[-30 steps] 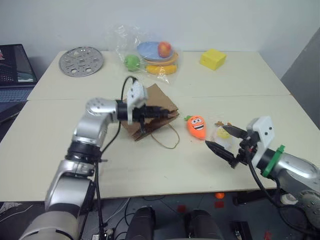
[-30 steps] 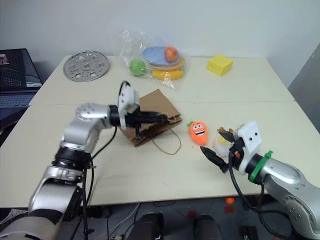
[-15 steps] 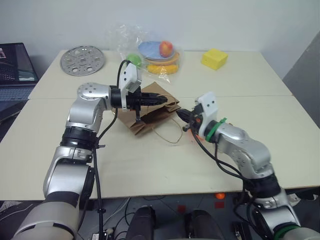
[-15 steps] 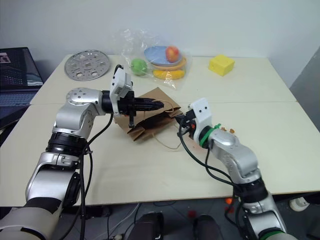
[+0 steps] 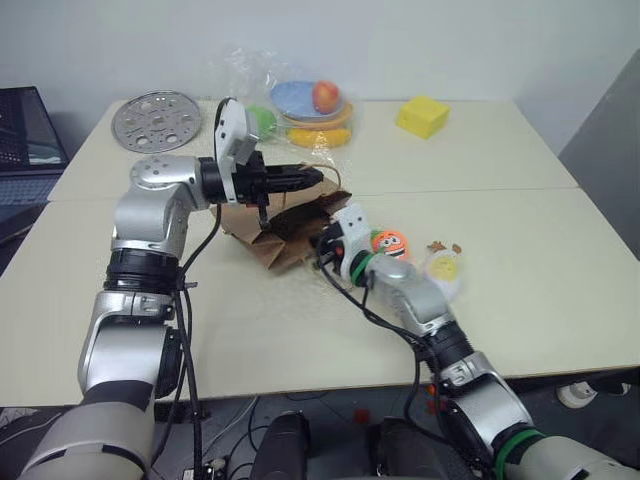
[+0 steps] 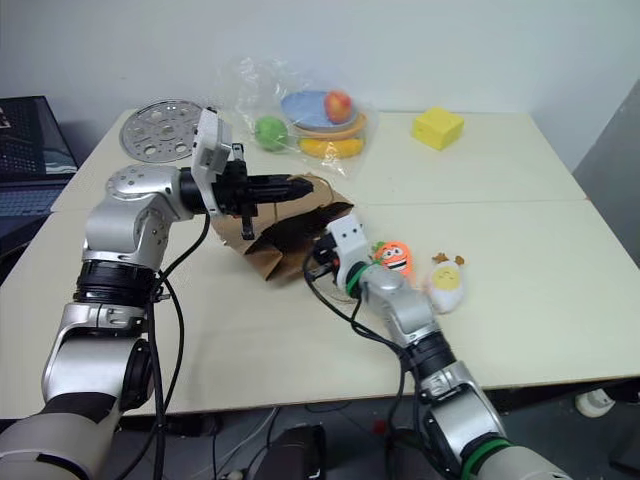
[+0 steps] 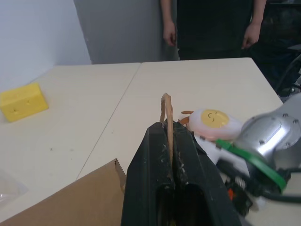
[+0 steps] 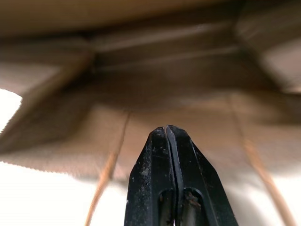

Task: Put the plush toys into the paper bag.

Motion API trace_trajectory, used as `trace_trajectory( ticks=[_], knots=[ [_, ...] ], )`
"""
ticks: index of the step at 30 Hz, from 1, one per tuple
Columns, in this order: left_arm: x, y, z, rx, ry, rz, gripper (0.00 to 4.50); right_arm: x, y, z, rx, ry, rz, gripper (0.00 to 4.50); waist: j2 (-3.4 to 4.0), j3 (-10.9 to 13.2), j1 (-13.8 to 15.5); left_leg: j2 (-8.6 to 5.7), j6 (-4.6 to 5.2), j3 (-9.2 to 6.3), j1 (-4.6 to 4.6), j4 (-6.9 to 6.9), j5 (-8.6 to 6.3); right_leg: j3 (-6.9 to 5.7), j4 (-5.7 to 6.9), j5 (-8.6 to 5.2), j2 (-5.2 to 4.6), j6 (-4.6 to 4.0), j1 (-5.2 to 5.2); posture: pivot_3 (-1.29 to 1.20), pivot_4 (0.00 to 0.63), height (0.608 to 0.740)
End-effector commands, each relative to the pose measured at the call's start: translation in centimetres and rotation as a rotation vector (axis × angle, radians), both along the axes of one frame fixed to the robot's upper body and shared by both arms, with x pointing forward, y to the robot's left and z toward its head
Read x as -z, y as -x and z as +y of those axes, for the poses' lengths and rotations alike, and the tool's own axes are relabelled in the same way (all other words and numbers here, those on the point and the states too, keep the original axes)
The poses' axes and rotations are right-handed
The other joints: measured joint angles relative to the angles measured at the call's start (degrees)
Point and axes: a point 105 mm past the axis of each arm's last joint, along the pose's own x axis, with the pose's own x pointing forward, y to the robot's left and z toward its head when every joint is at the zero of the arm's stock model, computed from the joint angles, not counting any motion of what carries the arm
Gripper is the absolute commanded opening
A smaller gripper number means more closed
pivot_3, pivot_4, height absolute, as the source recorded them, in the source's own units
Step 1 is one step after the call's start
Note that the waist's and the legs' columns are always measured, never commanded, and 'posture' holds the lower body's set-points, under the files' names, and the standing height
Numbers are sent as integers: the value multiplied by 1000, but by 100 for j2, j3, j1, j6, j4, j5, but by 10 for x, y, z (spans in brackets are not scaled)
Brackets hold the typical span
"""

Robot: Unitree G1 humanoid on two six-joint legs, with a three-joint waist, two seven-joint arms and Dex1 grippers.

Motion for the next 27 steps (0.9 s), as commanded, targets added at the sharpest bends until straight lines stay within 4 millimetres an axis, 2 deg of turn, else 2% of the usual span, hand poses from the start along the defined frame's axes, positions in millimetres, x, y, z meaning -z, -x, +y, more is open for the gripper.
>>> trace_trajectory(
  ticks=[1, 6, 9, 12, 16, 19, 22, 27],
  knots=[
    [-13, 8, 4, 3, 15, -50, 0, -10, -8, -1, 32, 31, -75, 14, 0, 0, -9, -1, -2, 1, 0, 0, 1, 1, 0, 0, -1, 0, 0, 0, 150, 740],
    [-16, 9, 10, -29, 17, -67, 0, 7, -8, -10, 47, 88, -52, 14, 0, 0, -12, -4, -6, 0, 0, 2, 4, 1, 3, 1, -5, 0, 1, 0, 150, 740],
    [-40, -3, 26, -138, 78, -144, 0, 31, -10, -24, 119, 145, 27, 14, 0, 0, -27, -2, -8, 1, 2, 1, 5, 3, 14, 0, -5, 0, -3, 0, 150, 740],
    [-52, -10, 36, -206, 102, -202, 0, 43, -8, -28, 145, 158, 71, 14, 0, 0, -30, 2, -14, -1, 7, 2, 8, 3, 34, 0, -1, -1, -10, 0, 150, 740],
    [-77, -22, 50, -339, 161, -346, 0, 47, -6, -31, 174, 147, 84, 14, -1, -1, -21, -3, -14, 0, 28, 3, 9, 4, 38, -1, -4, -1, 9, 0, 150, 740],
    [-88, -25, 54, -384, 212, -408, 0, 47, -4, -30, 173, 150, 83, 14, -3, -2, -21, -4, -14, 4, 28, 11, 9, 9, 41, 0, -6, 0, 10, 0, 150, 740],
    [-97, -27, 57, -428, 237, -485, 0, 47, -2, -29, 169, 155, 81, 14, -4, -3, -17, -4, -14, 3, 27, 12, 9, 7, 41, 0, -7, 0, 10, 0, 150, 740],
    [-104, -24, 52, -410, 273, -511, 0, 47, -3, -29, 174, 163, 68, 14, -4, -3, -28, -2, -15, 3, 27, 10, 9, 7, 42, 0, -6, 0, 8, 0, 150, 740]
  ],
)
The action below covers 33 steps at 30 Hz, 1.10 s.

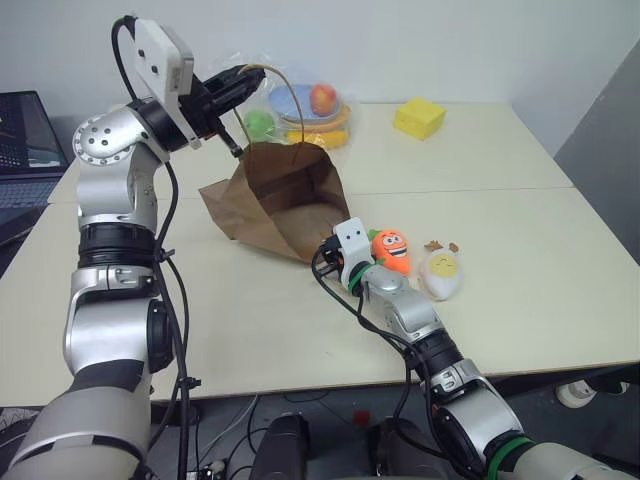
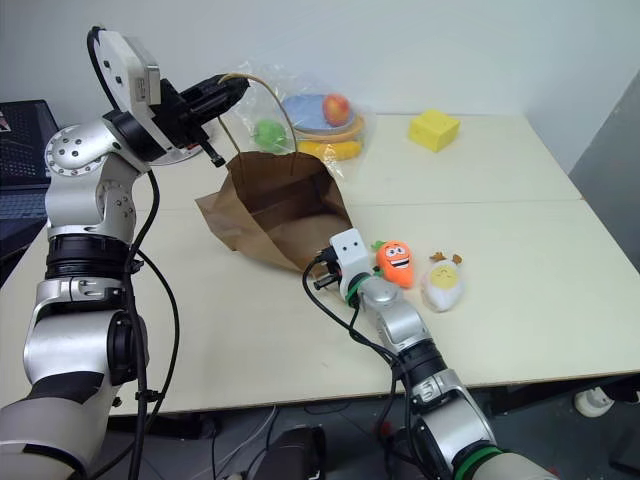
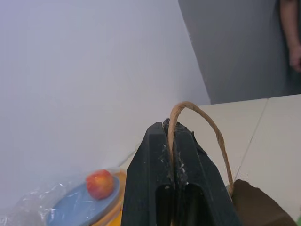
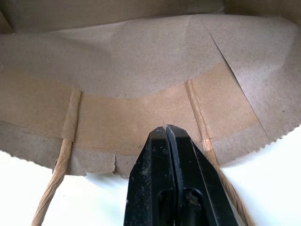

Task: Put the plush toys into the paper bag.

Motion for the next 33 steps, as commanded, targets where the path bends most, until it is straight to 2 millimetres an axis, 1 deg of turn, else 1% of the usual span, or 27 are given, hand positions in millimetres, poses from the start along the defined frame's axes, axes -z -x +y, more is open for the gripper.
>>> trace_trajectory(
  ticks=[1, 5, 6, 8, 9, 10, 12, 14, 17, 20, 21, 22, 23, 25, 29, 32, 33],
  knots=[
    [-30, 12, 1, 8, 31, -111, 0, 21, 2, -9, 35, 46, 64, 14, 0, 0, -6, 0, 0, 1, 0, -1, 0, 1, 0, 0, 0, 0, 0, 0, 150, 740],
    [-25, 11, 3, 0, 29, -100, 0, 22, 1, -12, 50, 50, 66, 14, 0, 0, -5, 0, 0, 0, 0, 0, 0, 0, 2, 0, 1, 0, -1, 0, 150, 740],
    [-20, 10, 3, 3, 27, -81, 0, 22, 1, -12, 51, 49, 66, 14, 0, 0, -5, -1, 0, 0, 0, 0, 0, 0, 2, 0, 0, 0, 0, 0, 150, 740],
    [-2, 8, 1, 13, -15, -27, 0, 18, 1, -9, 41, 30, 57, 14, 0, 0, -6, -1, 0, 1, 0, 1, 0, 1, 2, 0, 0, 0, 0, 0, 150, 740],
    [8, 8, -1, 25, -36, 5, 0, 13, 2, -6, 28, 1, 48, 14, 0, 0, -8, -1, 0, 2, 1, 0, 0, 2, 2, 0, -1, 0, 0, 0, 150, 740],
    [14, 8, -3, 33, -48, 24, 0, 10, 2, -4, 19, -19, 42, 14, 0, 0, -9, 0, 0, 2, 1, 0, 0, 2, 2, 0, 0, 0, 0, 0, 150, 740],
    [26, 9, -8, 40, -85, 24, 0, 0, 3, 1, -3, -61, 8, 14, 0, 0, -5, 1, 0, 0, 0, 0, 0, -1, 3, 0, 0, 0, 0, 0, 150, 740],
    [34, 12, -16, 67, -121, 24, 0, -6, 5, 4, -27, -63, -35, 14, 0, 0, 2, 1, 0, -2, 0, 0, 0, -1, 2, 0, 0, 0, 0, 0, 150, 740],
    [31, 14, -20, 85, -86, 33, 0, -14, 7, 7, -50, -111, -60, 14, 0, 0, -4, 0, 0, -1, -5, 0, 0, 0, -1, 0, -1, 0, -2, 0, 150, 740],
    [37, 15, -24, 106, -108, 60, 0, -39, 12, 11, -102, -158, -166, 14, 0, 1, -14, 1, 0, 2, -4, -4, 0, 2, -2, 0, 0, 0, -5, 0, 150, 740],
    [38, 15, -25, 108, -111, 64, 0, -47, 13, 11, -117, -139, -222, 367, 1, 1, -14, 2, 0, 2, -4, -5, 0, 2, -2, 0, 1, 0, -7, 0, 150, 740],
    [39, 15, -25, 107, -111, 66, 0, -51, 14, 10, -126, -124, -256, 585, 1, 1, -15, 4, 0, 1, -5, -6, 0, 2, -2, 0, 3, 0, -9, 0, 150, 740],
    [40, 15, -25, 107, -117, 66, 0, -55, 15, 10, -136, -124, -277, 908, 1, 1, -15, 4, 0, 1, -5, -7, 0, 2, -2, 0, 4, 0, -9, 0, 150, 740],
    [42, 15, -28, 117, -123, 77, 0, -65, 20, 10, -164, -145, -307, 1584, 1, 1, -14, 4, 0, 1, -5, -7, 0, 2, -2, 0, 5, 0, -10, 0, 150, 740],
    [46, 15, -32, 134, -134, 93, 0, -80, 29, 9, -209, -160, -339, 3061, 0, 1, -12, 4, 0, 2, -6, -7, 0, 1, -5, 0, 4, 0, -9, 0, 150, 740],
    [51, 15, -35, 145, -145, 104, 0, -105, 43, 0, -245, -196, -383, 4154, 0, 1, -1, 4, 0, 1, -8, -7, 0, 1, -7, 0, 3, 0, -8, 0, 150, 740],
    [52, 15, -35, 148, -148, 108, 0, -110, 46, -2, -251, -203, -391, 4482, 0, 1, 1, 4, -1, 0, -10, -7, 0, 0, -8, 0, 3, 0, -9, 0, 150, 740]
  ],
)
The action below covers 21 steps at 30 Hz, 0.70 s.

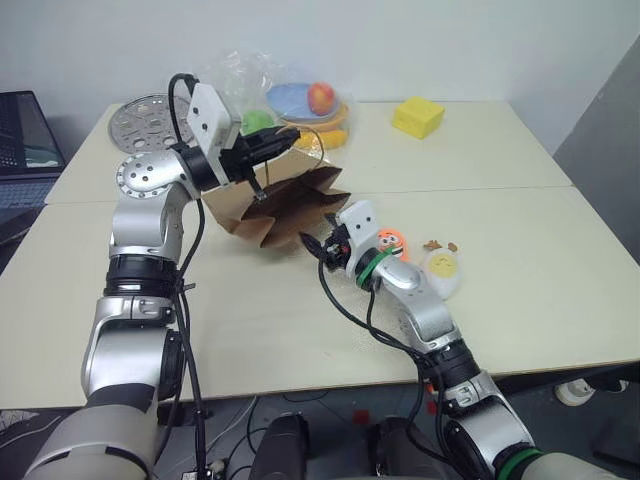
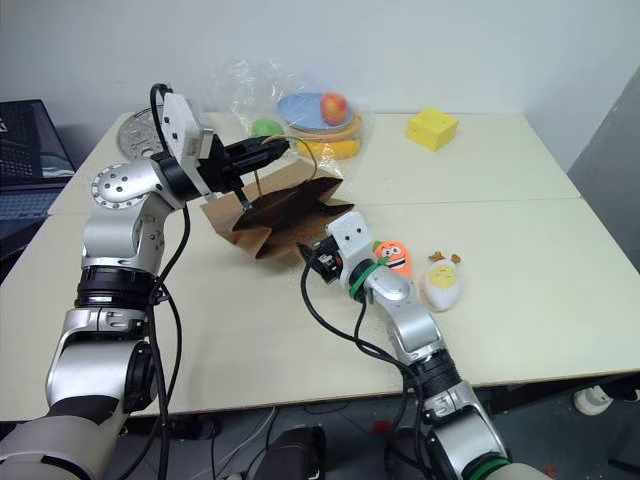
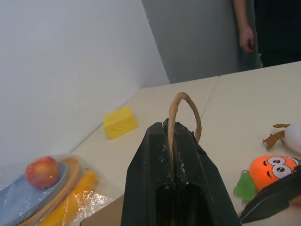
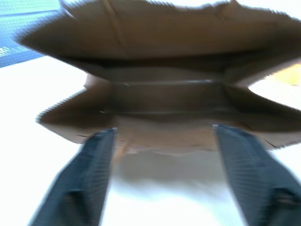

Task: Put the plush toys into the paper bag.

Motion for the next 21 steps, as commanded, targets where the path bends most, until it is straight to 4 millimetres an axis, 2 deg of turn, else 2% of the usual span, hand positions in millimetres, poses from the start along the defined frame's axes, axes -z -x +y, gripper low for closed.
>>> trace_trajectory(
  ticks=[1, 4, 7, 9, 10, 12, 14, 16, 18, 21],
  knots=[
    [-5, 5, -5, 28, -19, -29, 0, -44, 18, -8, -46, -81, -93, 4482, 0, 0, 1, -1, 0, 0, 0, 0, 0, 0, -1, 0, -1, 0, 1, 0, 150, 740],
    [-2, 5, -6, 34, -26, -21, 0, -63, 28, -19, -49, -118, -111, 4482, 0, 0, 0, 1, 0, -1, 0, 0, 0, -1, -1, 0, -2, 0, 1, 0, 150, 740],
    [-1, 5, -6, 39, -30, -16, 0, -72, 32, -29, -26, -137, -116, 4482, 0, 0, 1, 2, 0, -2, 0, 0, 0, -2, -2, 0, -2, 0, 1, 0, 150, 740],
    [2, 5, -7, 50, -31, -1, 0, -75, 36, -51, 30, -110, -148, 4482, 0, 0, 11, 1, 0, -2, 0, 0, 0, -2, -2, 0, -2, 0, 1, 0, 150, 740],
    [3, 6, -7, 60, -43, 6, 0, -73, 36, -69, 88, -86, -147, 4482, 0, 0, 28, 0, 0, -2, -1, -1, 0, -3, -5, 0, -2, 0, 2, 0, 150, 740],
    [4, 8, -4, 72, -67, 20, 0, -62, 40, -122, 276, -10, -118, 4482, 0, 0, 101, -4, 0, -2, -6, -2, -1, -6, -20, 0, -6, 0, 6, 0, 150, 740],
    [3, 9, -2, 80, -80, 29, 0, -52, 51, -157, 403, 50, -82, 4482, -2, 0, 150, -11, 2, -3, -14, -9, -2, -10, -48, 1, -13, 1, 10, 0, 150, 740],
    [1, 10, 0, 92, -84, 47, 0, -19, 71, -191, 530, 203, 9, 4482, -1, 0, 173, -17, 2, -1, -24, -18, -2, -9, -55, 2, -18, 3, 2, 0, 150, 740],
    [1, 10, 1, 96, -88, 55, 0, -3, 85, -207, 587, 294, 58, 4482, -2, 0, 177, -18, 2, -5, -24, -33, -2, -9, -59, -1, -17, 1, -2, 0, 150, 740],
    [1, 9, 1, 95, -87, 59, 0, 24, 100, -215, 648, 234, 200, 4482, 0, 0, 112, -6, 1, 1, -18, -38, 0, -2, -49, -3, 0, -3, -11, 0, 150, 740]
  ],
)
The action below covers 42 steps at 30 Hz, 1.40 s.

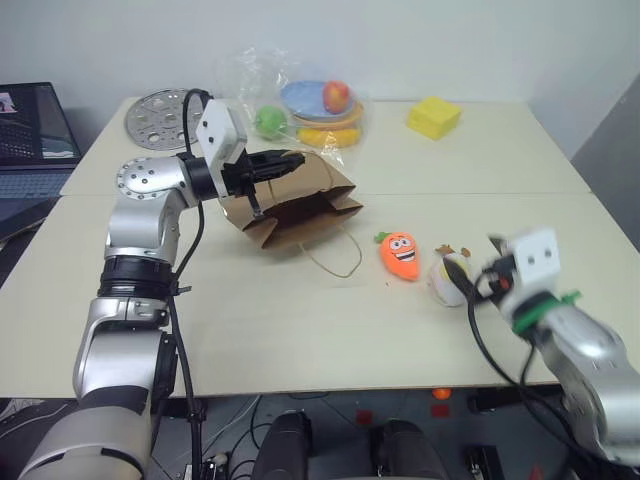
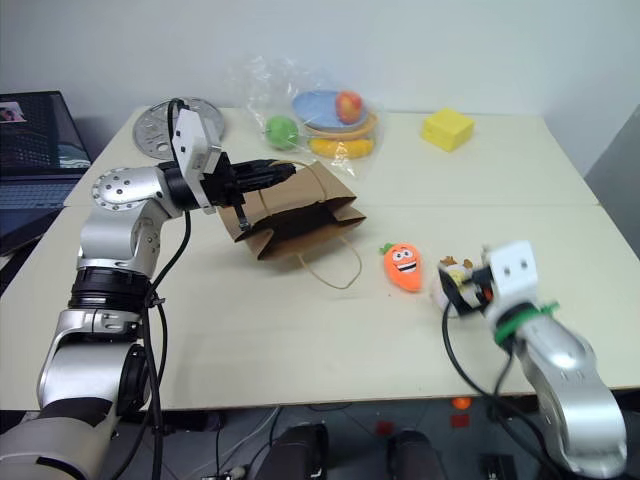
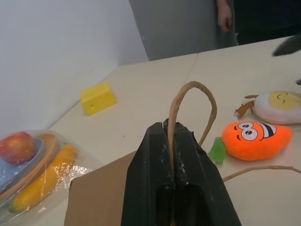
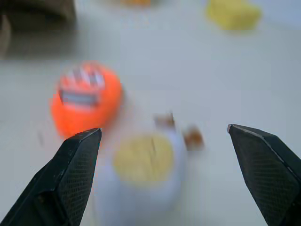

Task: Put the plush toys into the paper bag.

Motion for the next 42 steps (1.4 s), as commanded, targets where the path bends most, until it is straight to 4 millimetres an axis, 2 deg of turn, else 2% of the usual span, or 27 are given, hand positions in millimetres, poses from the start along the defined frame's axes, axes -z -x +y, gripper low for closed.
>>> trace_trajectory(
  ticks=[1, 7, 14, 16, 19, 22, 25, 35, 37, 42],
  knots=[
    [-15, 2, -3, 21, 8, -44, 0, 1, 13, 1, 61, -92, -4, 4482, 1, 0, -43, 5, 0, -2, 10, -2, 1, 1, 4, 0, 6, 0, 6, 0, 150, 740],
    [-12, 0, -4, 17, 11, -43, 0, 8, 8, 14, 81, -200, 10, 4482, 1, 0, -118, 8, -16, -8, 28, -3, 17, 8, 1, 2, 14, -1, 16, 0, 150, 740],
    [-12, 2, 1, 6, 12, -41, 0, 14, -7, 28, 73, -209, 1, 4482, 0, 0, -117, -3, -13, -7, 24, -4, 19, 11, -4, 6, 8, -2, 16, 0, 150, 740],
    [-12, 1, 1, 1, 16, -40, 0, 19, -13, 28, 80, -172, -1, 4482, 0, 0, -118, -3, -13, -9, 24, -8, 19, 9, -4, 6, 9, -2, 15, 0, 150, 740],
    [-11, 2, 2, -1, 12, -33, 0, 34, -18, 14, 134, -53, 13, 4482, 0, -1, -117, -6, -13, -10, 24, -11, 19, 8, -4, 6, 8, -2, 15, 0, 150, 740],
    [-11, 2, 3, -4, 8, -37, 0, 32, -23, 20, 100, -90, -11, 4482, 0, 0, -117, -6, -14, -9, 24, -12, 19, 8, -4, 6, 8, -2, 15, 0, 150, 740],
    [-10, 3, 3, -2, 3, -34, 0, 30, -27, 22, 88, -88, -32, 3877, 0, 0, -118, -3, -14, -11, 24, -12, 19, 7, -2, 6, 10, -2, 15, 0, 150, 740],
    [-9, 3, 3, -2, 0, -23, 0, 26, -18, 12, 83, -68, -54, 185, 0, -1, -115, -4, -14, -10, 24, -12, 20, 7, -1, 7, 9, -3, 16, 0, 150, 740],
    [-9, 2, 3, -3, 4, -20, 0, 12, -14, 8, 47, -112, -95, 30, 0, 0, -104, -5, -14, -10, 24, -11, 20, 7, -1, 6, 9, -3, 16, 0, 150, 740],
    [-9, 0, 4, -4, 12, -4, 0, -27, 6, 21, -245, -155, -107, 30, 0, -1, -94, -5, -14, -11, 25, -10, 19, 6, -2, 8, 8, -1, 21, 0, 150, 740]
  ],
)
